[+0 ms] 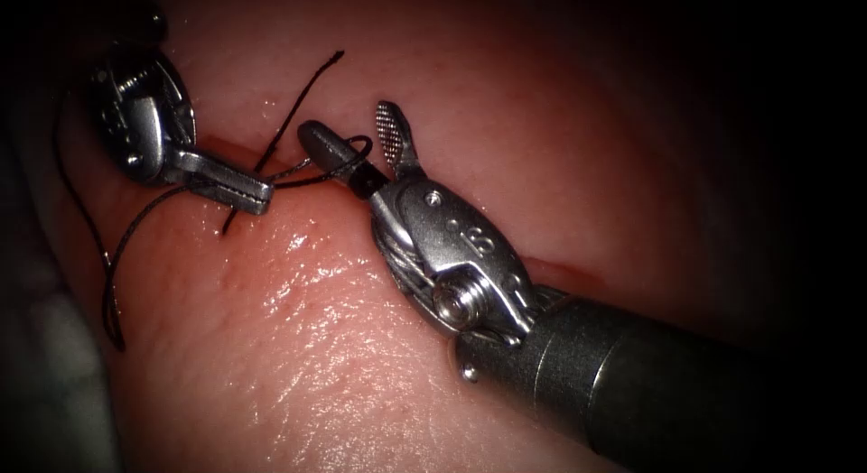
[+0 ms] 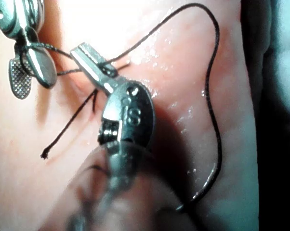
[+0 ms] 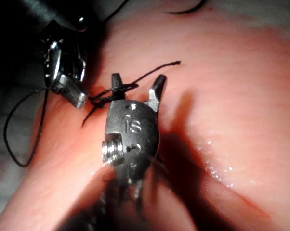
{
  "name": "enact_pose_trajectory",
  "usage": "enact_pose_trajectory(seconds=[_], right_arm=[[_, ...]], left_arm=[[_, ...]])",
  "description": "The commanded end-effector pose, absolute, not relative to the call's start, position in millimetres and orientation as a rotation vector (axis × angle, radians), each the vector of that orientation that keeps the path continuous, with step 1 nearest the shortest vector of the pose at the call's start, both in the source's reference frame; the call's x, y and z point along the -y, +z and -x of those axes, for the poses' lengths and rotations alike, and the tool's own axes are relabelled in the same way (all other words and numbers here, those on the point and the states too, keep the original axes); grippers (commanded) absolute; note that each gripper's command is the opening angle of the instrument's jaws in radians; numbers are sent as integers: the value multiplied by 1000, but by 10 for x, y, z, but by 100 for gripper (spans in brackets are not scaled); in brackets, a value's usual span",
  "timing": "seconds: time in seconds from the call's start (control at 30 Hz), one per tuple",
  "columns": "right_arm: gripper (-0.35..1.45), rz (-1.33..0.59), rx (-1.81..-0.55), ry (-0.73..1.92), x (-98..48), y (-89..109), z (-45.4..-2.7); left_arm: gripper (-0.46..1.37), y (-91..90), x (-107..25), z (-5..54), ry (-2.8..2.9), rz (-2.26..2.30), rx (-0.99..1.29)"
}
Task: Wound Closure
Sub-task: Wrap the suture once clockwise around the right gripper
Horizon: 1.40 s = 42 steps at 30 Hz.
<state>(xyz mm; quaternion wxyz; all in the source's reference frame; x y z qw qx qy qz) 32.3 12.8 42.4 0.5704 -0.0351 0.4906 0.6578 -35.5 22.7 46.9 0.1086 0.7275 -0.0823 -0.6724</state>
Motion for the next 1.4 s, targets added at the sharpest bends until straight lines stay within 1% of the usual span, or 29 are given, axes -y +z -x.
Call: enact_pose_trajectory(seconds=[0.03,0.27,0.4,0.77,1.07,1.33,1.4], right_arm=[[84,80,-1153,1542,-128,424,-323],[92,71,-1157,1539,-124,418,-324],[90,49,-1167,1528,-123,414,-325],[94,38,-1188,1421,-120,411,-325],[86,30,-1204,1336,-119,410,-325],[86,24,-1224,1254,-123,414,-328],[89,32,-1217,1239,-127,417,-331]], left_arm=[[-35,469,-228,355,-1976,-2137,236],[-35,469,-228,355,-1976,-2137,236],[-35,468,-229,353,-1979,-2132,243],[-35,460,-234,344,-1983,-2107,278],[-35,447,-237,341,-1979,-2088,309],[-35,429,-238,333,-1981,-2066,337],[-35,420,-240,328,-1981,-2067,347]])
